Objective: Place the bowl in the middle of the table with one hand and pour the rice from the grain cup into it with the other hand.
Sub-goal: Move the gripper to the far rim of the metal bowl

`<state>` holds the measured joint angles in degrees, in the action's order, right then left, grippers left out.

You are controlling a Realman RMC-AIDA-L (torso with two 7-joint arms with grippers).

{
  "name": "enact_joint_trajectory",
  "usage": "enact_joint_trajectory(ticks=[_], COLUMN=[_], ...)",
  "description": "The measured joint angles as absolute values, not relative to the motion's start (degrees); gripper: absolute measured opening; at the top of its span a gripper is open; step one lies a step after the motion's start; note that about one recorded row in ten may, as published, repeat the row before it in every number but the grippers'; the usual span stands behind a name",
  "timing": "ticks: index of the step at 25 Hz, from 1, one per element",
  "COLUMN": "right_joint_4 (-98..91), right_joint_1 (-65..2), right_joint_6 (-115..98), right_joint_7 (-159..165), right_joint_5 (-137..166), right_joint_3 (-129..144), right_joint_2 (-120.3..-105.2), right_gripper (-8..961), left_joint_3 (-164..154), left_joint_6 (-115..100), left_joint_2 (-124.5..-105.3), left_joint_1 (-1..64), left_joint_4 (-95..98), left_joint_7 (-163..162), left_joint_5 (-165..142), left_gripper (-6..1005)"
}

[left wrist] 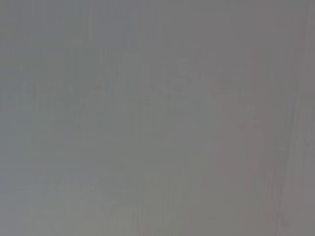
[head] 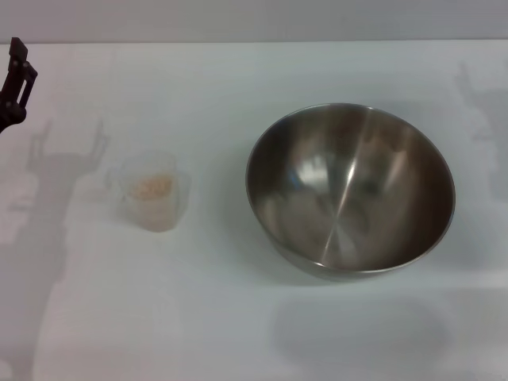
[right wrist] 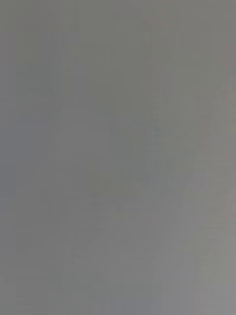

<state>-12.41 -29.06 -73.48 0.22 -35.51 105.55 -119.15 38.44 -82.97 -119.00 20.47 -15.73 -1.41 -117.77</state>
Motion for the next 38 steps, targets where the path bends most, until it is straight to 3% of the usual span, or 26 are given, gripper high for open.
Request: enact_joint_trajectory(ticks=[14, 20, 27, 29, 36, 38], right_joint_4=[-12.6, -21.1, -49.6, -60.8, -81.1, -87.5], right_joint_1=[-28.9, -27.7, -21.0, -19.8, -20.8, -24.1], right_joint_6=[-77.0, -71.0, -32.3, -11.2, 32.8, 53.8], right_joint_7=[-10.1, -18.6, -17.8, -17.7, -17.8, -19.4], right_joint_5=[-35.2, -35.5, -34.9, -34.6, -34.5, -34.7], right_joint_3=[103.4, 103.4, 101.4, 97.3, 87.6, 80.7], right_joint_2=[-119.06, -119.22, -119.11, -119.12, -118.94, -118.62], right_gripper=[803, 802, 802, 801, 801, 801], left_joint_3=[38.6, 38.4, 38.4, 38.4, 38.8, 38.8], left_joint_6=[-83.0, -83.0, -83.3, -83.4, -84.3, -84.5], left_joint_2=[-118.93, -118.87, -118.77, -118.77, -118.81, -118.83], left_joint_1=[20.5, 20.5, 20.3, 20.3, 20.5, 20.5], left_joint_4=[-15.8, -15.8, -15.6, -15.6, -16.0, -15.8], left_joint_7=[-1.4, -1.4, -1.4, -1.4, -1.4, -1.4], left_joint_5=[-117.8, -117.8, -117.8, -117.8, -117.6, -117.5], left_gripper=[827, 825, 823, 822, 820, 819])
